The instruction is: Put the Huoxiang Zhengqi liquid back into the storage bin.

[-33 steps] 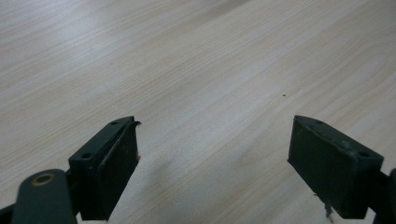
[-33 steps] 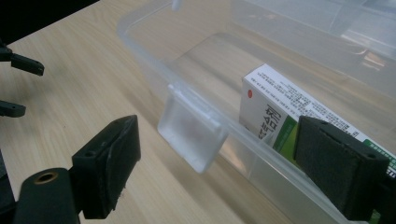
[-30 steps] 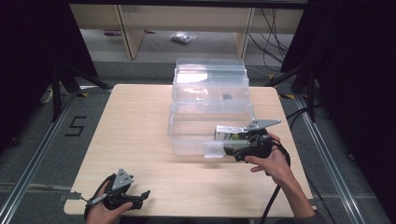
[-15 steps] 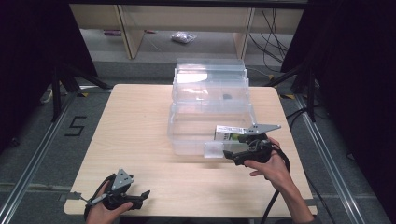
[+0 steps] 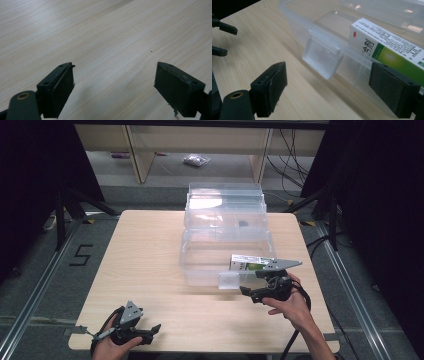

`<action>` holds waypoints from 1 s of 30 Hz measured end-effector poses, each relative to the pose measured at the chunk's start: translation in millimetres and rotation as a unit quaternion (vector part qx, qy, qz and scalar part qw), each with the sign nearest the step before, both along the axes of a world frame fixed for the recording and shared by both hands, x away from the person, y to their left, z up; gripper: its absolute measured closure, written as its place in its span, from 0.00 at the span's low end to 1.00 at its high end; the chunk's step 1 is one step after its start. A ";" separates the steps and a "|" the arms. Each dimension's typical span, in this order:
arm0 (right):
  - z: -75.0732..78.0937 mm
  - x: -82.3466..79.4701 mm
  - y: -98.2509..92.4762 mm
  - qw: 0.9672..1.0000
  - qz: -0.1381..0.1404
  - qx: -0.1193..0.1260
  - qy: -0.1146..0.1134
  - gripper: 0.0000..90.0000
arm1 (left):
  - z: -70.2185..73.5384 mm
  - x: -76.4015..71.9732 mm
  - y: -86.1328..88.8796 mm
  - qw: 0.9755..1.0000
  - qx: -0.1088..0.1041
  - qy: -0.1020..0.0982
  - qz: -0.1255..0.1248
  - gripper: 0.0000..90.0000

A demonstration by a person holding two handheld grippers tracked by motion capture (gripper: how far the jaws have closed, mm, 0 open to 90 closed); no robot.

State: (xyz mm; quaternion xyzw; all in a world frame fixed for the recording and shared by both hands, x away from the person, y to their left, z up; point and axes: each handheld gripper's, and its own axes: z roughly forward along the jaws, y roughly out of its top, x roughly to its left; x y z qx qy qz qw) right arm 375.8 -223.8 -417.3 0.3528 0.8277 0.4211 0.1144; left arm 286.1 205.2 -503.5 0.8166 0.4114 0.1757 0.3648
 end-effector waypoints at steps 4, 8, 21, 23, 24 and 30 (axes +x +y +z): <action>-3.3 -5.3 1.1 1.000 0.000 0.010 0.013 0.18 | 2.6 -0.1 2.1 1.000 0.019 0.003 -0.015 0.17; -6.3 -8.6 0.4 1.000 -0.002 0.025 0.017 0.18 | -0.9 -1.0 -1.4 1.000 -0.005 -0.002 0.001 0.17; -19.5 -23.6 -2.5 0.999 -0.008 0.028 0.021 0.18 | 3.3 -2.9 2.3 1.000 0.027 0.003 -0.010 0.17; -21.0 -26.3 -2.8 0.999 -0.002 0.031 0.029 0.18 | 3.0 -3.5 1.5 1.000 0.016 0.001 -0.005 0.17; -21.4 -25.7 -4.5 1.000 0.004 0.018 0.011 0.18 | 3.5 -4.2 1.2 1.000 0.016 0.001 -0.001 0.17; -29.0 -32.7 -8.1 1.000 -0.010 0.017 0.022 0.18 | 4.2 -6.3 -0.8 1.000 0.020 0.001 -0.005 0.17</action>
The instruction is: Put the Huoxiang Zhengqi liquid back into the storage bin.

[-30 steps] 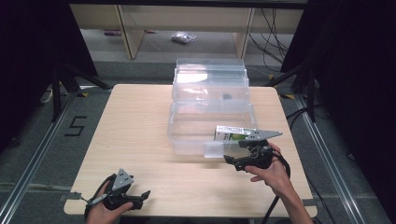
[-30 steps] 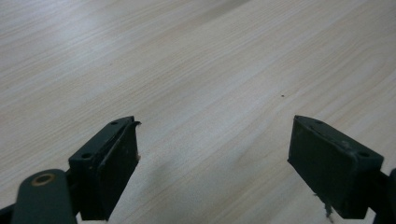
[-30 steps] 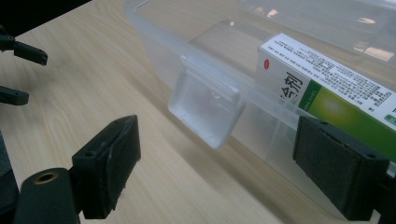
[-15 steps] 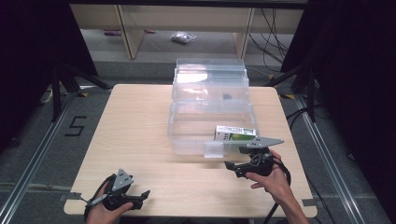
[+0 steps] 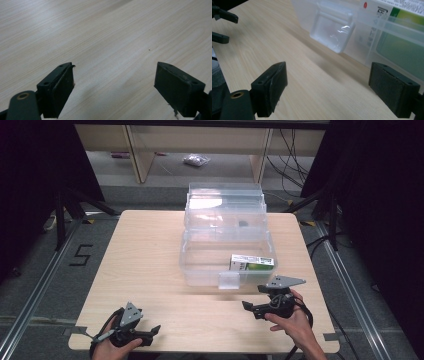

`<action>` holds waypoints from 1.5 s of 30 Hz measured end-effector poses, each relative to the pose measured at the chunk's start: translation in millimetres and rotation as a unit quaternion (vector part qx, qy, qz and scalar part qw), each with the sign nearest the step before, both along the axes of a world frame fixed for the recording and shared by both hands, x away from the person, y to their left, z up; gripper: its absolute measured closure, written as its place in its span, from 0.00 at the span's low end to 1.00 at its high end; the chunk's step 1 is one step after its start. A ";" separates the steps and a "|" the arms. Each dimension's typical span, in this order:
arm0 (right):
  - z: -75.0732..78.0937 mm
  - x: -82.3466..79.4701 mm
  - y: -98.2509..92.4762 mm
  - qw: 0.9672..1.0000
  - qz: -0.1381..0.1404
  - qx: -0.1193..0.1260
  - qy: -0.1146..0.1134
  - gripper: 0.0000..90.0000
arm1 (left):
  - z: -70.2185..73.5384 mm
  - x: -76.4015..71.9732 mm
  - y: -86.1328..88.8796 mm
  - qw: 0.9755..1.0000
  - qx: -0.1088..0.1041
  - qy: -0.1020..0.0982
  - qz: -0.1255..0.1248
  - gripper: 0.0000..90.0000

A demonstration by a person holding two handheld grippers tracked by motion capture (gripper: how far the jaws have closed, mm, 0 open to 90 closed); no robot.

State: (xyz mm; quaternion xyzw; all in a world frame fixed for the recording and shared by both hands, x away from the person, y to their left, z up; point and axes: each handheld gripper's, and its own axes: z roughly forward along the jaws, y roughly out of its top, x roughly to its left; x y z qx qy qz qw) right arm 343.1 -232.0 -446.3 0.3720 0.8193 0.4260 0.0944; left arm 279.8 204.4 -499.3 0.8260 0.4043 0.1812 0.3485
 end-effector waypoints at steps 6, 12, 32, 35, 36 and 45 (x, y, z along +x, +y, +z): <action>-8.3 -3.6 -0.2 1.000 -0.012 -0.006 0.015 0.19 | 1.9 -1.1 -0.4 1.000 0.011 -0.004 -0.008 0.17; -16.1 -11.8 -1.6 1.000 -0.010 -0.014 0.017 0.18 | 2.4 -0.8 -1.4 1.000 0.015 -0.004 -0.009 0.17; -29.5 -32.2 -10.0 0.999 -0.014 -0.032 0.032 0.18 | 0.9 -0.9 -3.6 1.000 -0.007 -0.007 -0.001 0.17; -30.6 -35.9 -11.4 0.999 -0.015 -0.033 0.032 0.18 | 2.1 -1.6 -3.4 1.000 -0.008 -0.004 -0.008 0.17; -31.7 -37.4 -10.5 0.999 -0.016 -0.023 0.036 0.18 | 2.1 -1.7 -3.6 1.000 -0.008 -0.004 -0.007 0.17; -32.3 -41.6 -13.4 0.999 -0.010 -0.032 0.035 0.18 | 2.1 -1.1 -2.6 1.000 -0.016 -0.003 -0.008 0.17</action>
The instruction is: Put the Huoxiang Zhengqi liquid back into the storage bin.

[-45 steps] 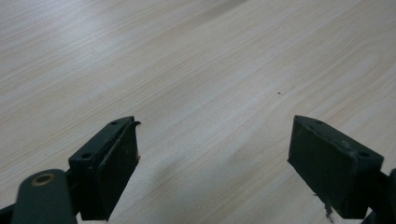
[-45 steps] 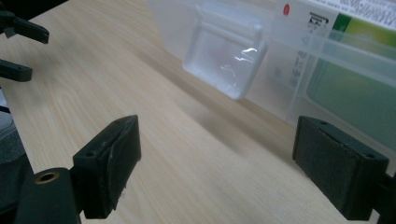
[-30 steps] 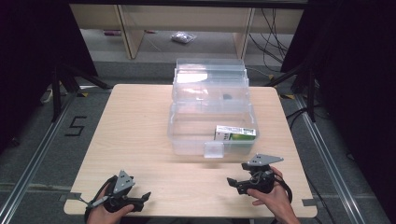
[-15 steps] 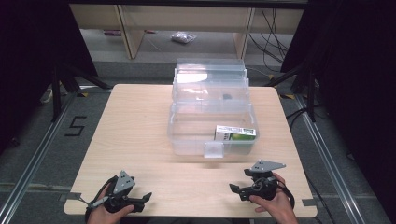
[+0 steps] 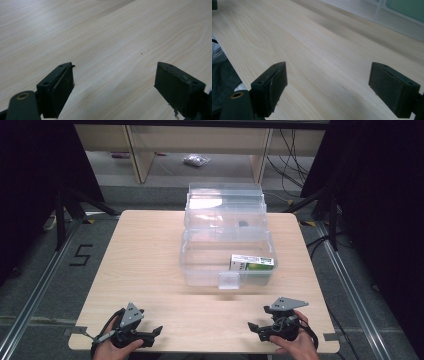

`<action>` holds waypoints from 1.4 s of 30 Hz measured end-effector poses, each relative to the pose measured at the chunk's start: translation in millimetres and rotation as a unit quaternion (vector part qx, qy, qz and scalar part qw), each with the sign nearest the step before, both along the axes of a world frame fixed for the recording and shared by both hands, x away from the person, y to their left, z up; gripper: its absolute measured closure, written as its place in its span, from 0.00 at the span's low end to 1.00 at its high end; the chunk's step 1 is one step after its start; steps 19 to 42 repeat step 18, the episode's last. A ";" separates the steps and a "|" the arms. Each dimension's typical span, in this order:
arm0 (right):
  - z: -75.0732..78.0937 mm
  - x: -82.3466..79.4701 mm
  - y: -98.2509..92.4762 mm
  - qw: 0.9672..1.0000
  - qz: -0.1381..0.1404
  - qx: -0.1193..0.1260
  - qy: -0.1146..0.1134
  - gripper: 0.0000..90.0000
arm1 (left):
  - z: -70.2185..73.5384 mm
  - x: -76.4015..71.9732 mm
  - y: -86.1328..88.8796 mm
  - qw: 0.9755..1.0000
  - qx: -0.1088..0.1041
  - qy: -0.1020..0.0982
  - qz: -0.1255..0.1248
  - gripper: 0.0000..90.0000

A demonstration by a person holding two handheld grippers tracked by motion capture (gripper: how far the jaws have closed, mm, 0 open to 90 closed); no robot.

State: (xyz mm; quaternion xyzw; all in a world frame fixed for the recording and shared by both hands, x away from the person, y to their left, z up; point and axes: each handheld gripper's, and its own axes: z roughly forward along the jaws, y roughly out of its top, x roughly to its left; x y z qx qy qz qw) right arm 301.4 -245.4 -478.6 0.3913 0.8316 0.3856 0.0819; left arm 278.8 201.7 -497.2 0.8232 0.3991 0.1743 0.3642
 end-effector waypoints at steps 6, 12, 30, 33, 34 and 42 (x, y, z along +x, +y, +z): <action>-0.4 -3.3 0.1 1.000 -0.010 -0.001 0.000 0.18 | 1.5 -0.1 1.4 1.000 0.008 0.002 -0.004 0.17; -0.9 -3.5 -0.3 1.000 -0.009 0.001 -0.001 0.18 | 1.7 -0.5 1.4 1.000 0.008 0.003 -0.003 0.17; -1.4 -2.0 -2.7 1.000 -0.011 -0.007 -0.010 0.18 | 1.3 -0.7 1.5 1.000 0.005 0.000 -0.002 0.17; -1.4 -2.0 -2.7 1.000 -0.011 -0.007 -0.010 0.18 | 1.3 -0.7 1.5 1.000 0.005 0.000 -0.002 0.17; -1.4 -2.0 -2.7 1.000 -0.011 -0.007 -0.010 0.18 | 1.3 -0.7 1.5 1.000 0.005 0.000 -0.002 0.17; -1.4 -2.0 -2.7 1.000 -0.011 -0.007 -0.010 0.18 | 1.3 -0.7 1.5 1.000 0.005 0.000 -0.002 0.17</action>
